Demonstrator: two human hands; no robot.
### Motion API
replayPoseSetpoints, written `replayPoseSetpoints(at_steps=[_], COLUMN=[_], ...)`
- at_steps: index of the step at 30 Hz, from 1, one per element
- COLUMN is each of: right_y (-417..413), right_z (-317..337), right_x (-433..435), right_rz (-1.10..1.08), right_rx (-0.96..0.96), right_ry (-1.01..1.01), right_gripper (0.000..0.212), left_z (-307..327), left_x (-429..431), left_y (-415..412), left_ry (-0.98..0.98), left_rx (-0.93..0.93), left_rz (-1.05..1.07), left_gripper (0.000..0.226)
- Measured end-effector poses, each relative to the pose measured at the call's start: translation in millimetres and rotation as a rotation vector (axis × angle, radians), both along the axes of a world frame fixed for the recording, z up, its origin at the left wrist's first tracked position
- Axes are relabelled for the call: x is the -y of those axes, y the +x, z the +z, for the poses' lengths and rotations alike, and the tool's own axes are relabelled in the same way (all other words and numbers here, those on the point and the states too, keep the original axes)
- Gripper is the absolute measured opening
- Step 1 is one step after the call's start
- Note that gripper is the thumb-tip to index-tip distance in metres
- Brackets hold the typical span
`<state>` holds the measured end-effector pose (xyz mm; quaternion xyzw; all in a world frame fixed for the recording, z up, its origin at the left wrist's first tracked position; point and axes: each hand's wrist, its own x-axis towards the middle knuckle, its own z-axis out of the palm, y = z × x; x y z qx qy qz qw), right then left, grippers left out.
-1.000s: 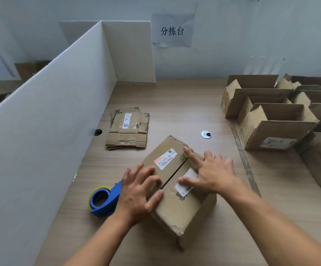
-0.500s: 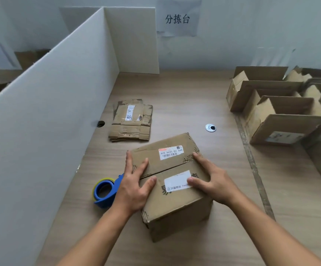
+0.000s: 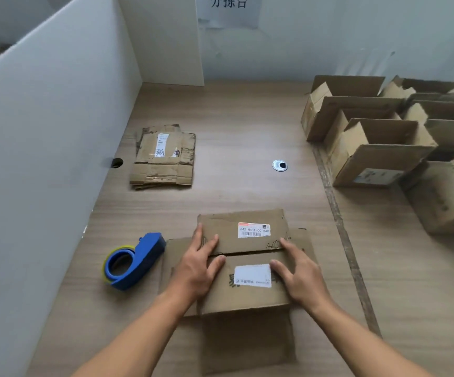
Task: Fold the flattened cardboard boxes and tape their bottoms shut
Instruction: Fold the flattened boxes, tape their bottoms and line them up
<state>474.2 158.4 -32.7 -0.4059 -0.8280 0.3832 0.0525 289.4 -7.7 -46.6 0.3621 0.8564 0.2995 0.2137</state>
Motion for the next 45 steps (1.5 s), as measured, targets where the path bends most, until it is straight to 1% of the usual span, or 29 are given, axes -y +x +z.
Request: replayPoseSetpoints(at_steps=[3,4,6,7,9,10,12,15,17,19,21,23,27,31,34,37,39,42,44,45], right_y=[-14,-20,-27,-29,-32,-33,-34,-35,-37,-40,-42,-41,-41,-47,-55,-61,-61,-59,-59,-59], right_z=[-23,-27,-34,-37,-42,-44,-46,-45,-42,-41,-43,-45,-48,-41,-33,-32,-35,-39,-41,-42], right_x=[22,24,23,20,17,18,22,24,27,32,35,35,36,36,32,31,32,29,26,26], right_rz=[-0.033,-0.032,-0.001,0.014,0.021,0.015,-0.003,0.007,0.099,0.241,0.308,0.305,0.288,0.299,0.330,0.402,0.428,0.420,0.416,0.416], right_rx=[-0.051,-0.056,-0.038,-0.028,-0.043,-0.056,-0.078,-0.091,-0.066,-0.017,0.008,-0.002,-0.025,0.056,0.117,0.160,0.178,0.161,0.146,0.142], right_ry=[-0.062,-0.048,0.031,0.098,0.208,0.223,0.228,0.271,0.317,0.394,0.429,0.448,0.503,0.566,0.534,0.484,0.477,0.517,0.545,0.550], right_gripper=[0.049,0.045,0.037,0.033,0.027,0.025,0.023,0.025,0.039,0.058,0.064,0.062,0.057,0.053,0.051,0.064,0.069,0.064,0.061,0.061], left_z=[-2,-4,-7,-7,-7,-6,-5,-3,-2,-2,-4,-9,-17,-19,-18,-20,-23,-24,-19,-15], left_x=[18,25,35,37,34,32,31,32,32,31,36,41,38,35,37,37,39,40,43,46], left_y=[-13,-15,-18,-18,-17,-16,-15,-18,-19,-18,-19,-20,-19,-23,-24,-22,-22,-24,-29,-33], left_ry=[-0.117,-0.143,-0.109,-0.082,-0.059,-0.063,-0.084,-0.121,-0.135,-0.136,-0.094,-0.052,-0.003,0.012,0.008,0.000,-0.011,-0.023,-0.008,0.021], left_rx=[-0.048,-0.044,-0.030,-0.037,-0.076,-0.097,-0.124,-0.120,-0.119,-0.122,-0.098,-0.068,-0.078,-0.105,-0.097,-0.086,-0.089,-0.086,-0.078,-0.072], left_rz=[-0.063,-0.090,-0.093,-0.078,-0.050,-0.044,-0.047,-0.036,-0.038,-0.056,-0.080,-0.094,-0.020,-0.018,-0.026,-0.026,-0.026,-0.072,-0.100,-0.077], left_gripper=[0.073,0.077,0.081,0.080,0.070,0.065,0.061,0.061,0.062,0.072,0.086,0.089,0.079,0.064,0.057,0.058,0.064,0.077,0.076,0.073])
